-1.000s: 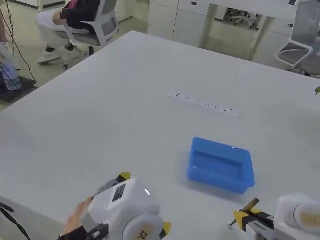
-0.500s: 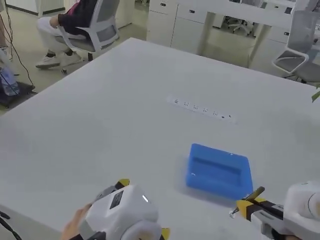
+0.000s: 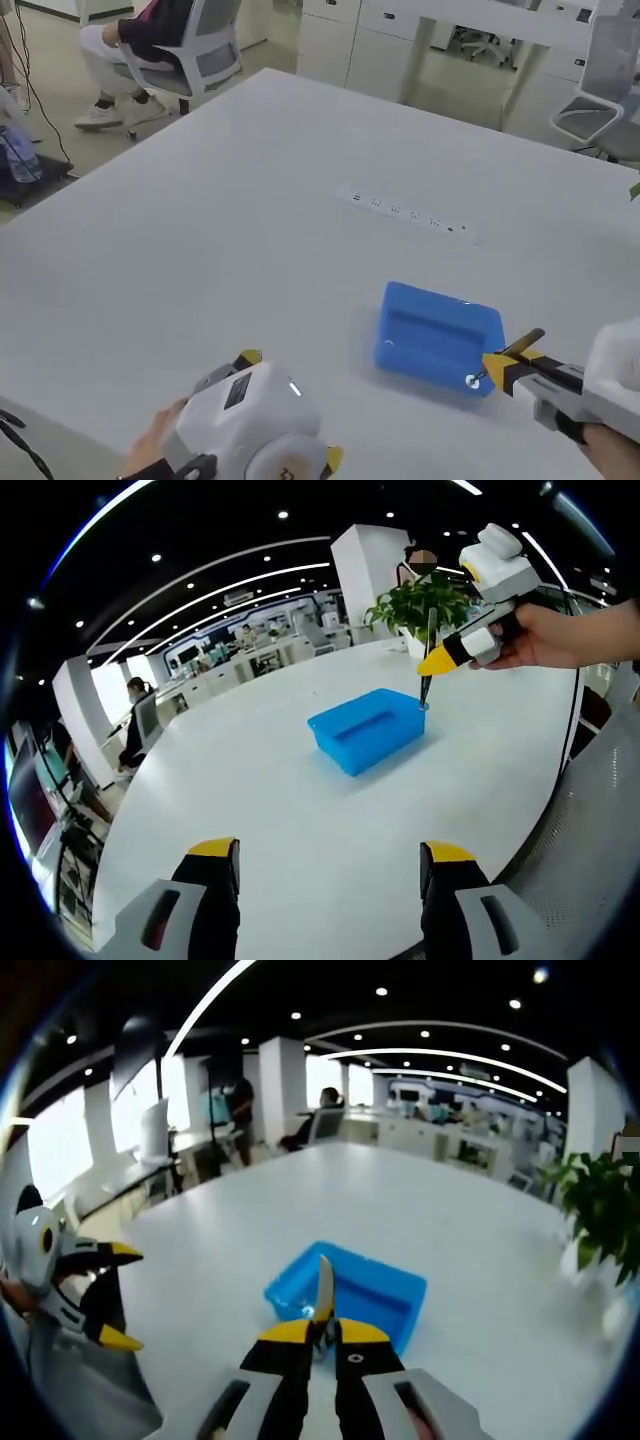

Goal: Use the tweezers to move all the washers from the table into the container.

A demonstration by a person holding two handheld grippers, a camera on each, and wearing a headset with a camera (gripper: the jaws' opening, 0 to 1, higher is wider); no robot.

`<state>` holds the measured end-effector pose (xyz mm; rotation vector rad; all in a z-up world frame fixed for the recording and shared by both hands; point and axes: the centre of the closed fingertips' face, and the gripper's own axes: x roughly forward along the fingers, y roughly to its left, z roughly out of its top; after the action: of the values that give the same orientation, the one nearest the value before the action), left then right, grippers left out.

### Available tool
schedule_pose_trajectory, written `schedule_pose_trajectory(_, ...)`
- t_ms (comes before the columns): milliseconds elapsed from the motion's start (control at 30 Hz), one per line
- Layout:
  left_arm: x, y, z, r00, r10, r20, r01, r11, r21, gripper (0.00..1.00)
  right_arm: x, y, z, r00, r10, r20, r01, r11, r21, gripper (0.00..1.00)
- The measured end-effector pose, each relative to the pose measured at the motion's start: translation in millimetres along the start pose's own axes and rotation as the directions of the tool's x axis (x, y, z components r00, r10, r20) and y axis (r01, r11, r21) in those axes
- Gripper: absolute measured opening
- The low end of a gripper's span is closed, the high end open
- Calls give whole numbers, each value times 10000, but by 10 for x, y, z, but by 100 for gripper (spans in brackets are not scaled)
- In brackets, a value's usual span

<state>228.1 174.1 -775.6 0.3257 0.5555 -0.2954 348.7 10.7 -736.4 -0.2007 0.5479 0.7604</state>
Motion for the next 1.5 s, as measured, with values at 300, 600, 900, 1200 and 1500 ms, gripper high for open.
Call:
schedule_pose_trajectory(300,6,-3,-10,10000,-10,-51,10,10000,32,73,177,-161,171,9997,-154,195,159,9996,-246,5)
schedule_pose_trajectory(600,8,2,-21,9999,17,-100,-17,10000,35,73,405,-307,91,9988,-455,-204,450,9987,-233,5)
schedule_pose_trajectory(900,17,-8,-40,9998,-34,-209,36,10000,80,72,612,-368,-139,9960,-441,-773,458,9988,199,5)
schedule_pose_trajectory(1200,26,-25,-63,9993,-108,-367,112,9999,105,70,786,-331,-335,9912,-325,-1281,358,9991,232,5)
schedule_pose_trajectory(1500,30,-39,-88,9985,-148,-534,158,9997,183,69,804,-348,-368,9895,-218,-1429,257,9994,250,5)
